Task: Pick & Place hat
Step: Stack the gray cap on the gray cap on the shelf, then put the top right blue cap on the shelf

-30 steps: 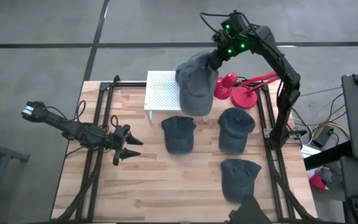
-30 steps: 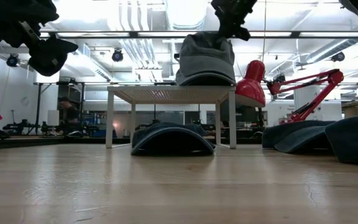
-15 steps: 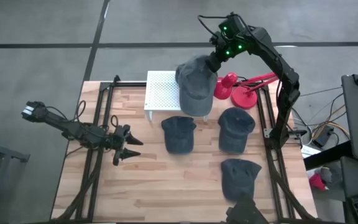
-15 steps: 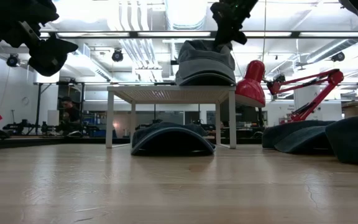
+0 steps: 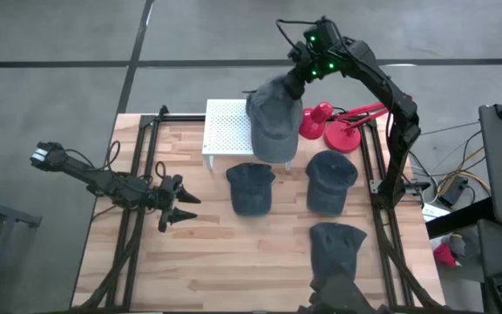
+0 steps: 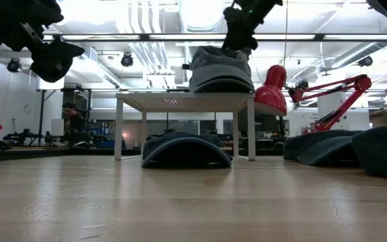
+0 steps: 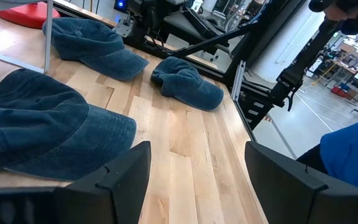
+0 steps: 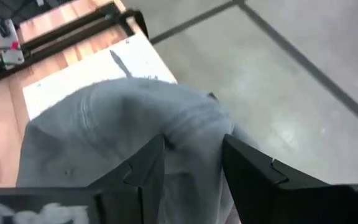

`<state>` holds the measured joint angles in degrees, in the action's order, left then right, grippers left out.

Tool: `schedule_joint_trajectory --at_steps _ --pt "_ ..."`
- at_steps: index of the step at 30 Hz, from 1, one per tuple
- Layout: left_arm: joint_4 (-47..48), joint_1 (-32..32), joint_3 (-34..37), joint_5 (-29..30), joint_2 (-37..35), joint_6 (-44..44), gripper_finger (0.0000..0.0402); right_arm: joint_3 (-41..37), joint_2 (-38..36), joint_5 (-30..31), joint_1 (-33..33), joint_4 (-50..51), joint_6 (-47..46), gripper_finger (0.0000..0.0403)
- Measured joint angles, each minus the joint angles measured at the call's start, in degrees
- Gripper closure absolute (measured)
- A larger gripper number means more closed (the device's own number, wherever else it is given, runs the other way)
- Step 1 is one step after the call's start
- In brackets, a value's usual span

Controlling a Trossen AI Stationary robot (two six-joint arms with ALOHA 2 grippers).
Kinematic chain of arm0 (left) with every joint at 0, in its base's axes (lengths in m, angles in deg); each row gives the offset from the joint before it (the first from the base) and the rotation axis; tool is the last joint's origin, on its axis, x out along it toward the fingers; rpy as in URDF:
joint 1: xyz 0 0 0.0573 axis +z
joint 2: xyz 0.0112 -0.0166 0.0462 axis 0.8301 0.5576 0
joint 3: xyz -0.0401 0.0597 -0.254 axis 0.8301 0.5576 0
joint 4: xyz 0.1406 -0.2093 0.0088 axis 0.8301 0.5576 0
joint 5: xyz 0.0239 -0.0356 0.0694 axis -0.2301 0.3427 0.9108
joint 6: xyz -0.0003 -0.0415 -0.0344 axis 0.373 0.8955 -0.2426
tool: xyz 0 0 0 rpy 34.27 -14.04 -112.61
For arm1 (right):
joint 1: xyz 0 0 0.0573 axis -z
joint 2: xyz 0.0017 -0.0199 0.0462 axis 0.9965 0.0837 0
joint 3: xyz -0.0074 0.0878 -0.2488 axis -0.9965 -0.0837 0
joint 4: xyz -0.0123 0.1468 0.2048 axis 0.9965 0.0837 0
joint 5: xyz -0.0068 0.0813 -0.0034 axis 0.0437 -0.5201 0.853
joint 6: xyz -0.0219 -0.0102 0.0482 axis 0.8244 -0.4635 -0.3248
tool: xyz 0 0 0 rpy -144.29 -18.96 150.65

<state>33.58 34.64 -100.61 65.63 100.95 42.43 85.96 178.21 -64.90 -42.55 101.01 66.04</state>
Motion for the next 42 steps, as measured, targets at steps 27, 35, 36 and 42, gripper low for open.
schedule_joint_trajectory --at_steps 27,35,36,42 --pt "0.00 0.00 0.00 -0.02 0.00 1.84 0.0140 -1.70 7.09 2.03 0.04 -3.36 7.70 0.0226" --pt "0.00 0.02 0.02 -0.02 0.00 1.81 0.0140 -1.55 2.49 2.03 0.02 -3.30 7.78 0.0226" --pt "0.00 0.00 0.02 0.00 0.00 1.79 0.0140 -1.55 2.09 2.03 0.02 -3.30 7.78 0.0224" --pt "0.00 0.00 0.02 0.00 -0.02 1.77 0.0140 -1.53 0.09 1.95 0.00 -2.80 7.02 0.0206"
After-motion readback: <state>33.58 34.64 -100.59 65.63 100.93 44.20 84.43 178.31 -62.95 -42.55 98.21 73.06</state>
